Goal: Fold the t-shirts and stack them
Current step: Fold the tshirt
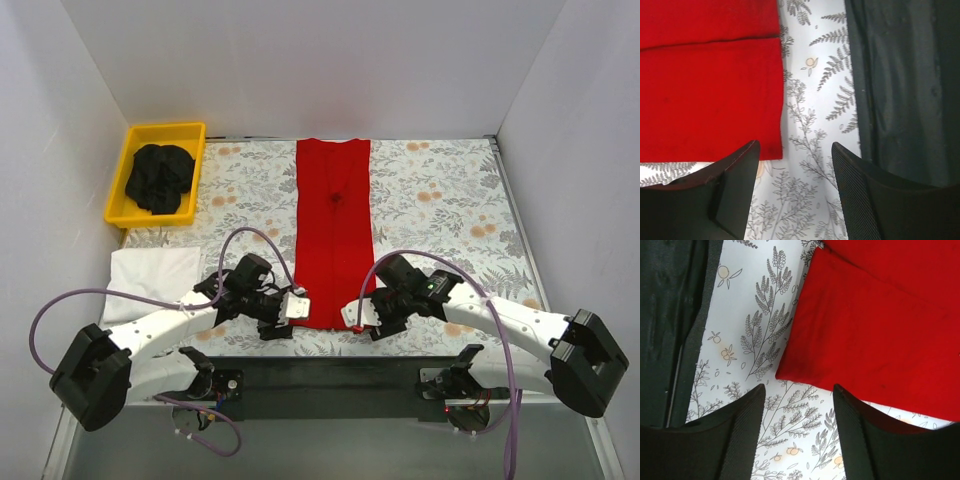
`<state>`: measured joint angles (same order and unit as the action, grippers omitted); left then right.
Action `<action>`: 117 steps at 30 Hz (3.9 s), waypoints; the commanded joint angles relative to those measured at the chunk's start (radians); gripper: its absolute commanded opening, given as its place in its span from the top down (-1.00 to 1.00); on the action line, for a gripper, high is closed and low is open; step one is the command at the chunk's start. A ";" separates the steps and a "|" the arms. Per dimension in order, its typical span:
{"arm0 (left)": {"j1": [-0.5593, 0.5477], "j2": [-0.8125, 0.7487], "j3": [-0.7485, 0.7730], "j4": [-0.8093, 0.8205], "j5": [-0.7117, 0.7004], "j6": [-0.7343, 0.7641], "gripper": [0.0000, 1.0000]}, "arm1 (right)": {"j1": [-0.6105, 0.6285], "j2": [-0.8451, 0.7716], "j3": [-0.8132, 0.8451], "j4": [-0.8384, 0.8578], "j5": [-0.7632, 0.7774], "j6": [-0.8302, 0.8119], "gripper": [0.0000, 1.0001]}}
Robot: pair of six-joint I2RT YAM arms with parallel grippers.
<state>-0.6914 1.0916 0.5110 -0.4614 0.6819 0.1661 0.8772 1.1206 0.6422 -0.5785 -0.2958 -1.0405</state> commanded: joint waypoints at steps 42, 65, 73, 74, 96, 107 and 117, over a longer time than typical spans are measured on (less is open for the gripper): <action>0.074 0.095 0.311 -0.108 0.068 -0.020 1.00 | -0.062 0.080 0.175 0.000 -0.029 -0.009 0.97; 0.371 0.853 0.991 0.012 0.127 0.055 1.00 | -0.442 0.737 0.833 0.003 -0.121 -0.311 0.97; 0.389 0.952 1.040 0.035 0.110 0.061 1.00 | -0.457 0.870 0.956 0.014 -0.114 -0.302 0.97; 0.391 0.955 1.035 0.040 0.105 0.061 1.00 | -0.457 0.884 0.961 0.012 -0.112 -0.303 0.97; 0.382 0.618 0.720 0.151 0.105 -0.171 0.21 | -0.492 0.570 0.783 0.003 -0.149 -0.138 -0.06; 0.245 0.565 0.434 0.308 0.027 0.115 0.06 | -0.359 0.541 0.470 0.137 -0.083 -0.139 -0.21; 0.211 0.643 0.353 0.369 -0.039 0.159 0.08 | -0.340 0.598 0.412 0.161 -0.074 -0.164 -0.23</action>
<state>-0.4751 1.7290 0.8825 -0.1249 0.6682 0.2897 0.5247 1.7226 1.0748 -0.4419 -0.3645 -1.1854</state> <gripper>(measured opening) 0.466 0.614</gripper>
